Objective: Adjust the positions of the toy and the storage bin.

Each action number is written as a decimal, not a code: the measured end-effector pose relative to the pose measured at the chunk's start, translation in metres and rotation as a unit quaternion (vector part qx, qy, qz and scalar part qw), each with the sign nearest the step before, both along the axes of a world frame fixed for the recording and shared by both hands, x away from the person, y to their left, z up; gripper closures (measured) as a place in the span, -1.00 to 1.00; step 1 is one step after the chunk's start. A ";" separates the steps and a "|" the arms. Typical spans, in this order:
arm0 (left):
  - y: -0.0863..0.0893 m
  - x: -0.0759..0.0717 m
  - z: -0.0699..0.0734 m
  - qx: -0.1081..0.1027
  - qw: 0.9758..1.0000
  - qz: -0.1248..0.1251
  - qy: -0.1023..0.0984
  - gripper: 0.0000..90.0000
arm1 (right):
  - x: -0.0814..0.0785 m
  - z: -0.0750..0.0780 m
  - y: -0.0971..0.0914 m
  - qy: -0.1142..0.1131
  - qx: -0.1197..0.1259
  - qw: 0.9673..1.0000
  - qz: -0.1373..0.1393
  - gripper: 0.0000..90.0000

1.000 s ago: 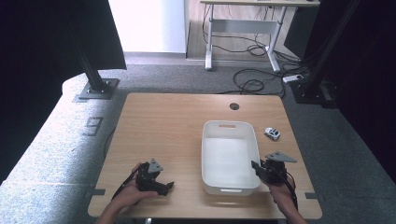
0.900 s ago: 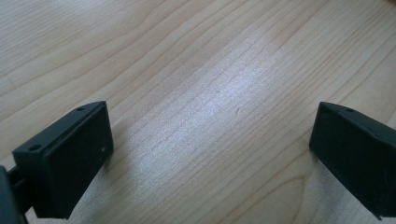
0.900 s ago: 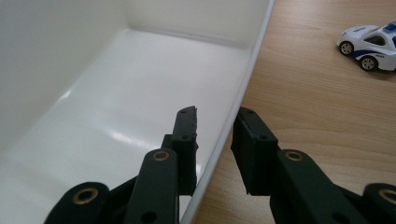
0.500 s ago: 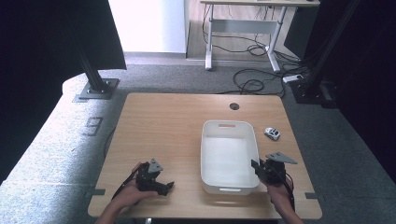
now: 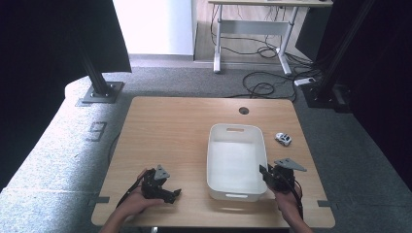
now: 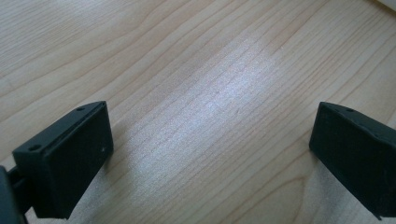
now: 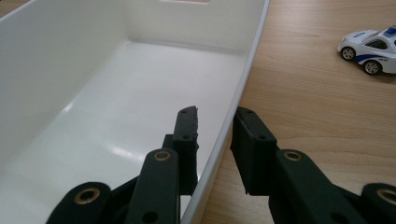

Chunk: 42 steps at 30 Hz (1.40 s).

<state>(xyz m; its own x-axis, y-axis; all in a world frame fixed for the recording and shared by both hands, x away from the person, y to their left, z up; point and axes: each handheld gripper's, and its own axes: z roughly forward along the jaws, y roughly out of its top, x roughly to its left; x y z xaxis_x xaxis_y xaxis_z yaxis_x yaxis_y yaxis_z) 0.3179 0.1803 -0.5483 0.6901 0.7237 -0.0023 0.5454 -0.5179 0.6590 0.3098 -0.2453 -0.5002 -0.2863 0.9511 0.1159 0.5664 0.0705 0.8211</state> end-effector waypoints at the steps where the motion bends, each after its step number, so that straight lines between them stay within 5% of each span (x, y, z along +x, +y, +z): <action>1: 0.000 0.000 0.000 0.000 1.000 0.000 0.000 -1.00 | 0.000 0.000 0.000 0.000 0.000 1.000 0.000 0.58; 42: 0.000 0.000 0.000 0.000 1.000 -0.001 0.000 -1.00 | 0.010 -0.002 0.024 -0.009 0.006 1.000 0.017 0.56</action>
